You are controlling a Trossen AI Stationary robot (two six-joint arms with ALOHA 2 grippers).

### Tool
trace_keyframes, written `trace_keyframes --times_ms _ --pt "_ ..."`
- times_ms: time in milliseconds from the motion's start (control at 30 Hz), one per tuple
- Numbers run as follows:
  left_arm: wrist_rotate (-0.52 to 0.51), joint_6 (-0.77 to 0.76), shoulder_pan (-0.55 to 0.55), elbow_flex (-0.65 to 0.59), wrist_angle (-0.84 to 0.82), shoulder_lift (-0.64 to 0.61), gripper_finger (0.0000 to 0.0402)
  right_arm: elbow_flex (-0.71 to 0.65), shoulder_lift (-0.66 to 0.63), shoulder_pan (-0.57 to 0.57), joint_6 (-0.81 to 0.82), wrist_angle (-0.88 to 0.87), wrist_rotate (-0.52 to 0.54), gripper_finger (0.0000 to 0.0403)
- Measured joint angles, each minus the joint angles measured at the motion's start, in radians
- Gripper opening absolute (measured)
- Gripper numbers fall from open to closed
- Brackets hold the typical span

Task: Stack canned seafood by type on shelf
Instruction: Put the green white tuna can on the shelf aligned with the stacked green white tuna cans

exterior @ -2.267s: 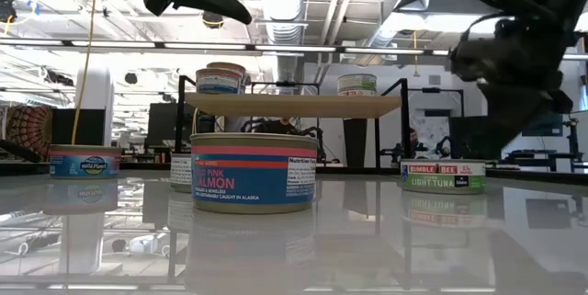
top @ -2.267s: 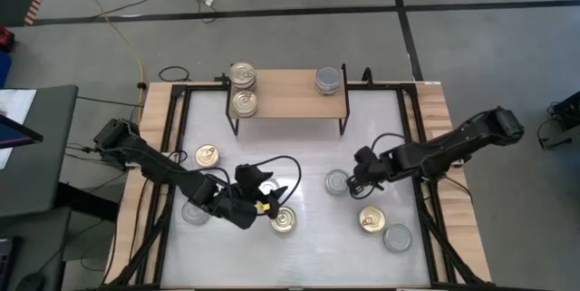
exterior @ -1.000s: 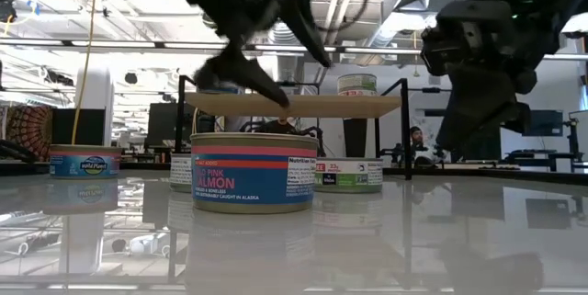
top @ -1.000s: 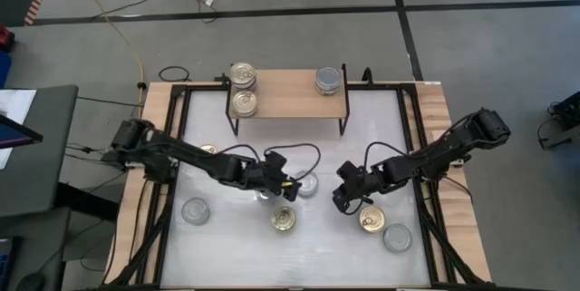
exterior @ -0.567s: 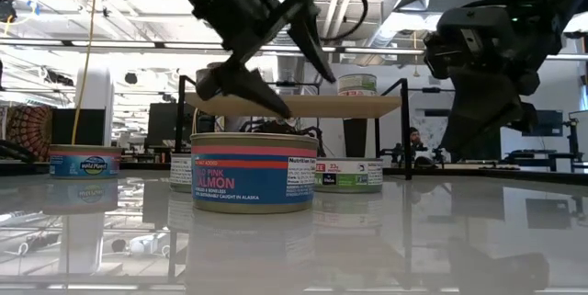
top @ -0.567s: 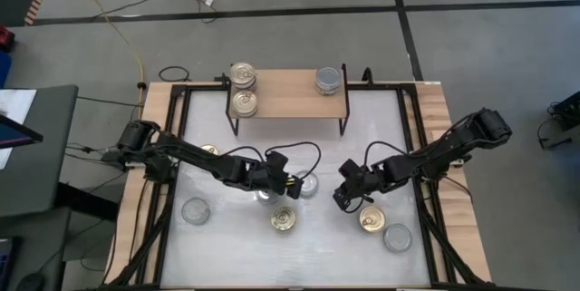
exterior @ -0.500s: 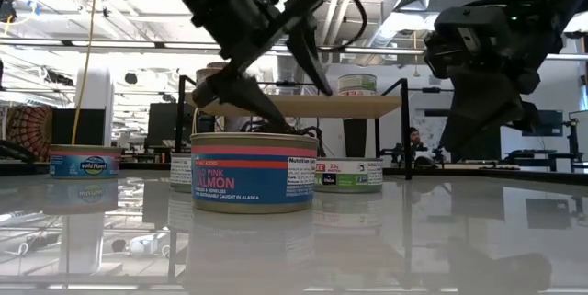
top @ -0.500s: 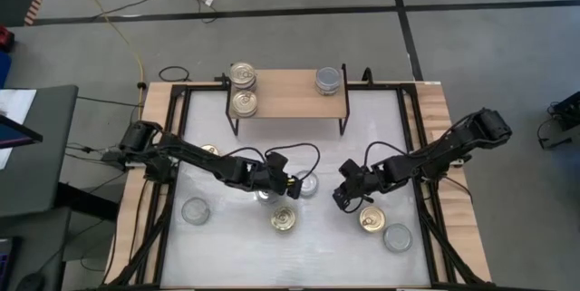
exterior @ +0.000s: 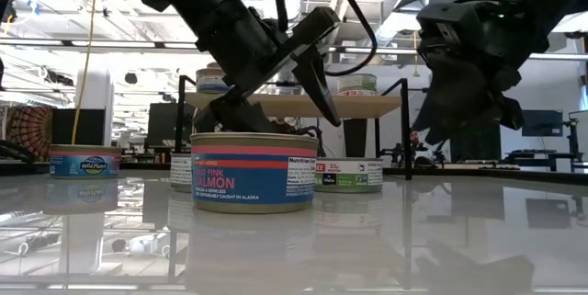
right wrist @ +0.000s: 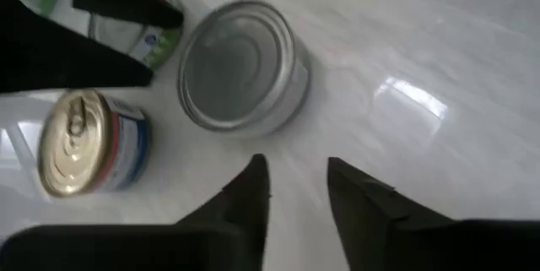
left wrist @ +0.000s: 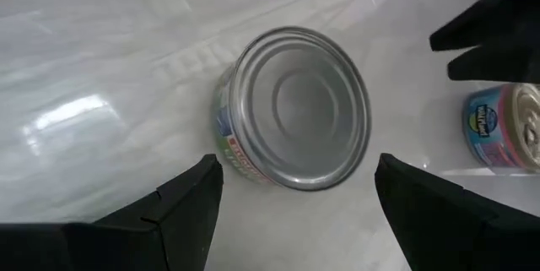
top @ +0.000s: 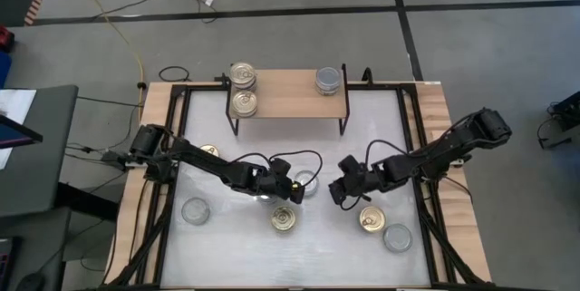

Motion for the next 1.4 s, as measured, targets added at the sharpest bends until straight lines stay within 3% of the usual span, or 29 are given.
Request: trace_keyframes --times_ms 200,400,600,767,1167,1400 --pt "-0.012 0.024 0.004 0.000 -0.005 0.000 0.0297 0.000 0.053 -0.011 0.066 0.091 0.026 0.0218" --pt "-0.012 0.047 0.004 0.000 -0.007 0.000 0.0297 0.000 0.147 -0.026 0.131 0.179 0.027 0.0239" --pt "-0.011 0.038 0.005 0.000 -0.009 0.000 0.0297 0.000 0.196 -0.041 0.123 0.310 0.026 0.0237" --pt "0.012 0.080 0.031 0.000 -0.002 0.000 0.0297 -0.001 0.214 -0.061 0.131 0.320 0.023 0.0222" --pt "0.202 0.154 0.126 0.000 0.023 0.000 0.0297 0.000 0.229 -0.069 0.157 0.366 0.023 0.0164" --pt "0.222 0.138 0.127 0.000 0.037 0.032 0.0297 0.000 0.276 -0.064 0.184 0.404 0.001 0.0155"
